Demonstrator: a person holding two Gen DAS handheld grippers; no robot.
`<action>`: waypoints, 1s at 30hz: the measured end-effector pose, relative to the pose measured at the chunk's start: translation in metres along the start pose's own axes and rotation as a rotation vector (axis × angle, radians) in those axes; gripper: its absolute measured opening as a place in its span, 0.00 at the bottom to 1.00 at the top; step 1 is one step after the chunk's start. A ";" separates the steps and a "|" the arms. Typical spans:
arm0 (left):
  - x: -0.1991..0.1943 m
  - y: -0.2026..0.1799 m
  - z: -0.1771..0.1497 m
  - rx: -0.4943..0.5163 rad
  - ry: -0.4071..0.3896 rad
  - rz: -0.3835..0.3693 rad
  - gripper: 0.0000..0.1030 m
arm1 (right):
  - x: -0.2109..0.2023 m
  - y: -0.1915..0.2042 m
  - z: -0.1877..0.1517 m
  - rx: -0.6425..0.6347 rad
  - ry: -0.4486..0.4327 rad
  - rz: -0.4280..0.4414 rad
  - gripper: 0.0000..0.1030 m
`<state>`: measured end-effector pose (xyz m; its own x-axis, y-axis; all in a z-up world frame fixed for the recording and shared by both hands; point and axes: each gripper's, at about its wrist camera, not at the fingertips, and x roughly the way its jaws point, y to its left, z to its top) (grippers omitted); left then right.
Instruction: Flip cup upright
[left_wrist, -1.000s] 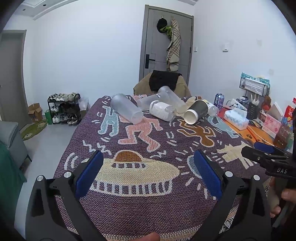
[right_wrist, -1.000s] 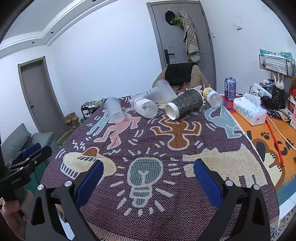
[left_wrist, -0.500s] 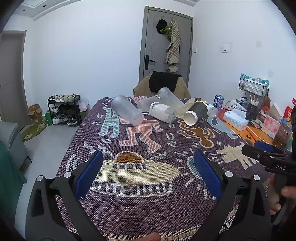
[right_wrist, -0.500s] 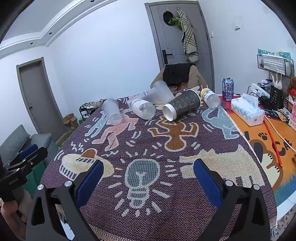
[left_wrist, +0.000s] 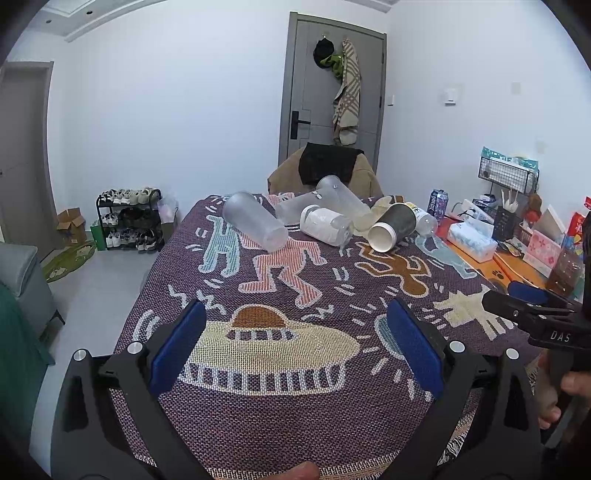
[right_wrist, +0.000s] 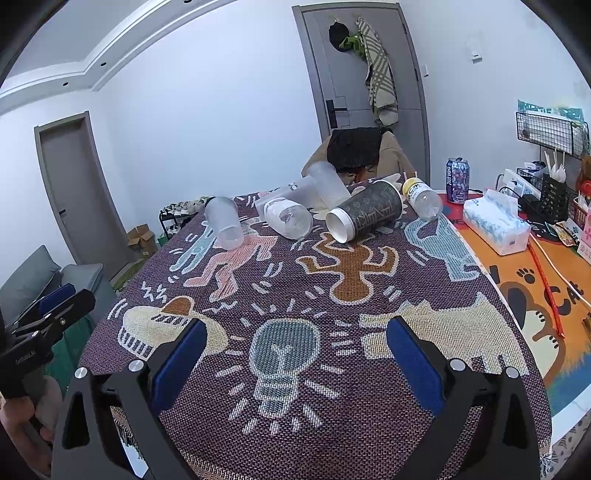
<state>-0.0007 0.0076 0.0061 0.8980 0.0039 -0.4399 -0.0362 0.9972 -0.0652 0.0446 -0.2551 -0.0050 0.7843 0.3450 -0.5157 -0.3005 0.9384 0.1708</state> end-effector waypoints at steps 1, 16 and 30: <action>0.000 0.000 0.000 0.001 0.000 0.000 0.95 | 0.000 0.000 0.000 -0.001 -0.001 0.000 0.93; 0.007 0.004 0.003 -0.015 0.007 0.007 0.95 | 0.005 -0.007 0.010 -0.015 0.009 -0.016 0.93; 0.039 0.007 0.020 -0.029 0.021 -0.014 0.95 | 0.031 -0.047 0.053 -0.012 0.004 -0.085 0.93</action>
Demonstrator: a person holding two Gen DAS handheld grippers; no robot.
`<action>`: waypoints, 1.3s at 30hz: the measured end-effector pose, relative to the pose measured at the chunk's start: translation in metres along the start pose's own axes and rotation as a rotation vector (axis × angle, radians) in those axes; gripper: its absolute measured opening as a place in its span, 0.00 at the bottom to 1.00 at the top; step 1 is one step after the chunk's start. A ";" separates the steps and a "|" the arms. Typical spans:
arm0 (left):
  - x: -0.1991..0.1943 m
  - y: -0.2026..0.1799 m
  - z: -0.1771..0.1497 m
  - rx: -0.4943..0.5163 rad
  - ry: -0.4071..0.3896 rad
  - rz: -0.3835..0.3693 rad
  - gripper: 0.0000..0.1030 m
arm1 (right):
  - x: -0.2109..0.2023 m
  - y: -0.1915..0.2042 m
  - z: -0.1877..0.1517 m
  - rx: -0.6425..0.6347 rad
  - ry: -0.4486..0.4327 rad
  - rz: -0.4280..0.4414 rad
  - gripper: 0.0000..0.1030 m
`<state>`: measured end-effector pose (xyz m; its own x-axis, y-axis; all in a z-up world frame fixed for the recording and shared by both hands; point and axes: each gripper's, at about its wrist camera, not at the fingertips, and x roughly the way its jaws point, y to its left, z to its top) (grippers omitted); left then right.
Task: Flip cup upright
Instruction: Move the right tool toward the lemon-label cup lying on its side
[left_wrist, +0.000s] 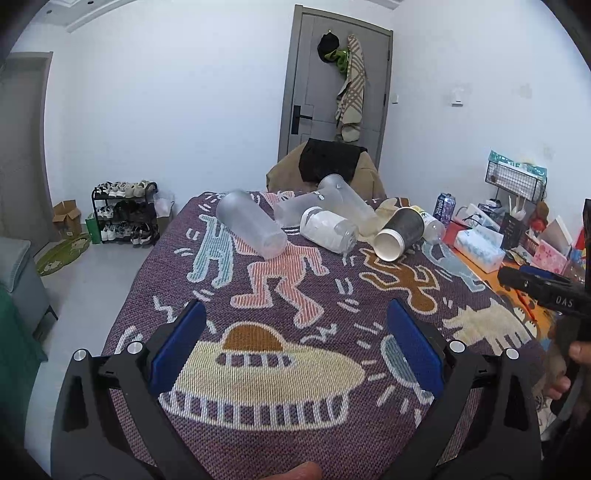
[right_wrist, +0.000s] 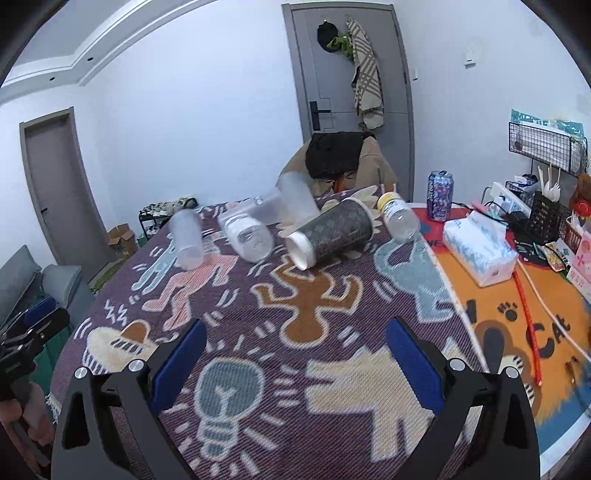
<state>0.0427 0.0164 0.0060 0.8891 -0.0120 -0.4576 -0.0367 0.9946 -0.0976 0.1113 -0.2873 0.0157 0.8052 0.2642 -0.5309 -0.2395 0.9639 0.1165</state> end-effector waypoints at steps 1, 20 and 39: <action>0.002 0.000 0.002 -0.001 0.000 -0.002 0.95 | 0.001 -0.003 0.003 0.000 -0.003 -0.005 0.93; 0.048 -0.007 0.041 -0.063 0.014 0.005 0.95 | 0.038 -0.069 0.064 0.019 -0.008 -0.074 0.93; 0.097 -0.014 0.073 -0.131 -0.001 0.040 0.94 | 0.154 -0.127 0.110 0.031 0.151 -0.100 0.74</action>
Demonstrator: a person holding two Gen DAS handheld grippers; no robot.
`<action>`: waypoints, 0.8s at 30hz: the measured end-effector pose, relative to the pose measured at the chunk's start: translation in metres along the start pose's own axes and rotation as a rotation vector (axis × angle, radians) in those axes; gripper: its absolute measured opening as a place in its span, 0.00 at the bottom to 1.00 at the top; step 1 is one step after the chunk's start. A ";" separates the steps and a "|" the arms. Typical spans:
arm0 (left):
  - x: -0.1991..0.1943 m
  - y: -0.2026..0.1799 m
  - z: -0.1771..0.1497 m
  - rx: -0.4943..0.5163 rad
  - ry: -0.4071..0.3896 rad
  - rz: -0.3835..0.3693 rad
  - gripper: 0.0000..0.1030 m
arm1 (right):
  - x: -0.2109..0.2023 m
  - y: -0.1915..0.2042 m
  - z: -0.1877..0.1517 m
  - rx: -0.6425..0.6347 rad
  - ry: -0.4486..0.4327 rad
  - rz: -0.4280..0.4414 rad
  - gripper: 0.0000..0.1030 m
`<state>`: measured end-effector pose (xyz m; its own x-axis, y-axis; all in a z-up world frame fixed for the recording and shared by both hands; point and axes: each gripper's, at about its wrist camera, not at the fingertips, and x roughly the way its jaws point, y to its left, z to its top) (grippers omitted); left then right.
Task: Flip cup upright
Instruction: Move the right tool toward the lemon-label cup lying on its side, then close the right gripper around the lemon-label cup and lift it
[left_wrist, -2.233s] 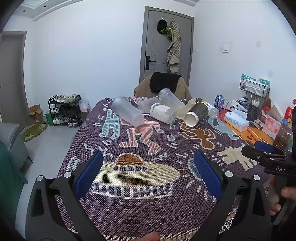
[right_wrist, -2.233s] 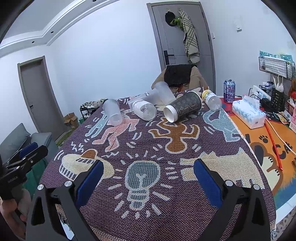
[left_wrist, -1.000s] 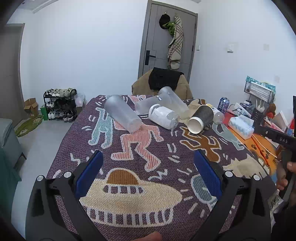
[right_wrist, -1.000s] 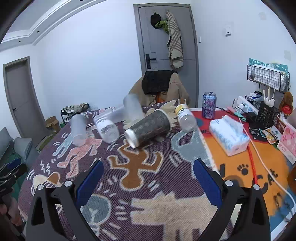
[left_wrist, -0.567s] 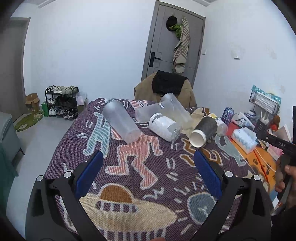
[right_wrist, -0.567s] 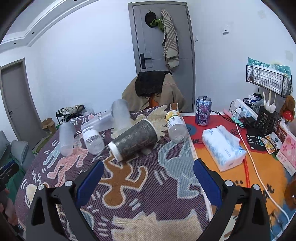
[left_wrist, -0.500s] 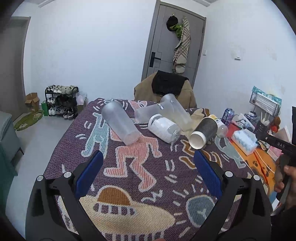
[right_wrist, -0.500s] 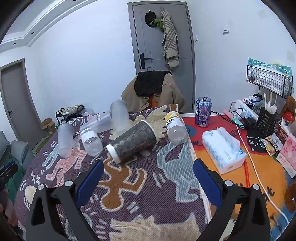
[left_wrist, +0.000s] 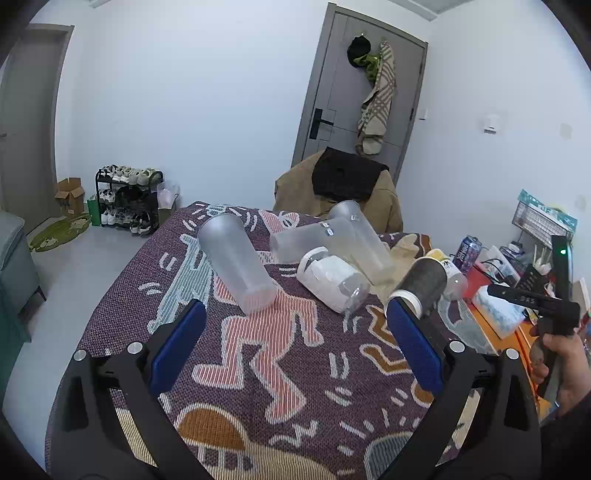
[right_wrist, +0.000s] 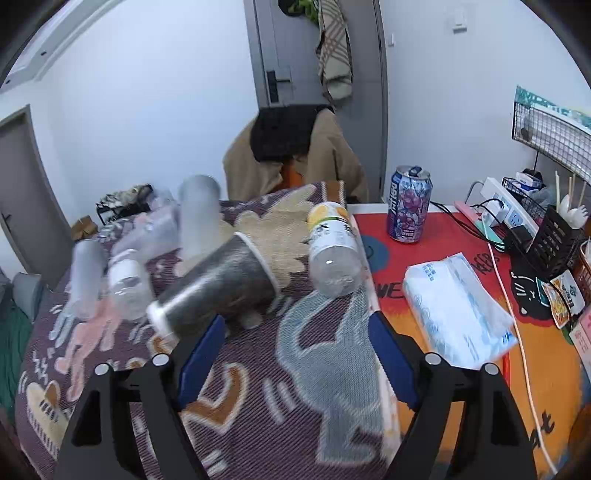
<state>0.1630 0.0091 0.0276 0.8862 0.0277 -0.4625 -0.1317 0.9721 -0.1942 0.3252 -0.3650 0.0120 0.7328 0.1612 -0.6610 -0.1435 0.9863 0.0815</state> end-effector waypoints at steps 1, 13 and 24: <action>0.002 0.001 0.001 -0.003 0.000 0.002 0.94 | 0.011 -0.004 0.005 0.002 0.014 -0.009 0.74; 0.041 0.015 0.004 -0.099 0.033 0.057 0.94 | 0.102 -0.031 0.044 0.052 0.123 -0.040 0.73; 0.052 0.026 0.000 -0.111 0.060 0.046 0.94 | 0.162 -0.039 0.059 0.099 0.215 -0.045 0.66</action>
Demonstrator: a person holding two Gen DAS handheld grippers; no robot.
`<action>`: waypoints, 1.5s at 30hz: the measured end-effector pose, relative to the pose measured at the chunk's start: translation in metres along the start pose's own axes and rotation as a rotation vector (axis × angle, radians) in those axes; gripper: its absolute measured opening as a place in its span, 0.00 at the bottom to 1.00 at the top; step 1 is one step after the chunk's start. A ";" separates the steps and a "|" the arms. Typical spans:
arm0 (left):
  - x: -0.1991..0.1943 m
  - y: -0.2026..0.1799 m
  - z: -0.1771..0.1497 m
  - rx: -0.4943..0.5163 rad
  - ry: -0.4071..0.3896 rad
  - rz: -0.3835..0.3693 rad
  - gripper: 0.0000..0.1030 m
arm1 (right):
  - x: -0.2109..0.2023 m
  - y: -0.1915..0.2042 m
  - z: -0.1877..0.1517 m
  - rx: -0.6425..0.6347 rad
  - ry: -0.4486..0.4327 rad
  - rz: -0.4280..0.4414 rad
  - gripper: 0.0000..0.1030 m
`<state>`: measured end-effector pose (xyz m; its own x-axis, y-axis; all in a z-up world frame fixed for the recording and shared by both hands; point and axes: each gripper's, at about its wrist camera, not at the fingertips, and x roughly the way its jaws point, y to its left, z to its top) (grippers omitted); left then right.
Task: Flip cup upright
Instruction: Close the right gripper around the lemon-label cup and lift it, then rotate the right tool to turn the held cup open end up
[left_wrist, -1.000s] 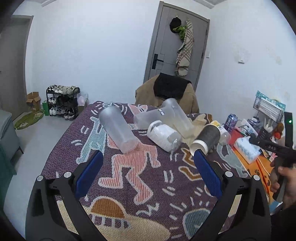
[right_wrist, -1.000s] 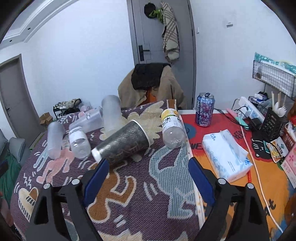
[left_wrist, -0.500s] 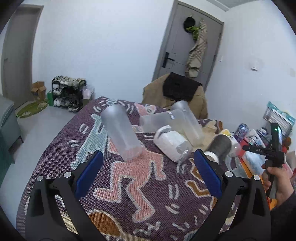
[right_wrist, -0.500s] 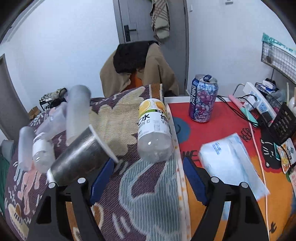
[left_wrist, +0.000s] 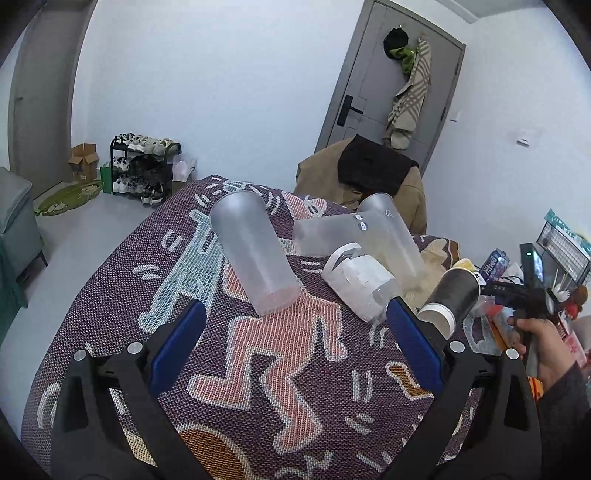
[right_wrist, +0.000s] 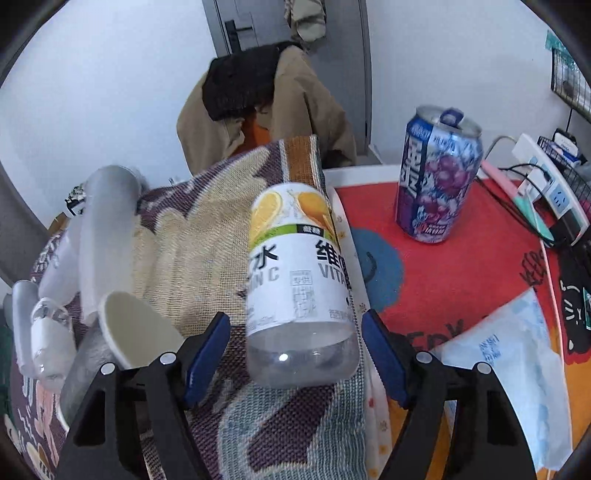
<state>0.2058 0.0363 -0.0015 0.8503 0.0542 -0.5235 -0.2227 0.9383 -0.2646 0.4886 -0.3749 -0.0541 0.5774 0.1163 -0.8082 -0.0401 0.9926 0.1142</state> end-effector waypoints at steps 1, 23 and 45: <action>-0.001 0.001 0.000 0.000 -0.001 0.000 0.94 | 0.005 0.000 0.000 -0.006 0.013 -0.009 0.61; -0.054 0.012 -0.009 -0.008 -0.034 -0.042 0.94 | -0.122 0.019 -0.072 -0.001 -0.124 0.137 0.59; -0.087 0.032 -0.039 0.014 0.016 -0.062 0.94 | -0.198 0.094 -0.209 0.066 -0.166 0.434 0.60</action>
<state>0.1055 0.0481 0.0038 0.8543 -0.0091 -0.5197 -0.1635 0.9444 -0.2853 0.2000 -0.2974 -0.0044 0.6415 0.5083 -0.5745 -0.2584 0.8484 0.4620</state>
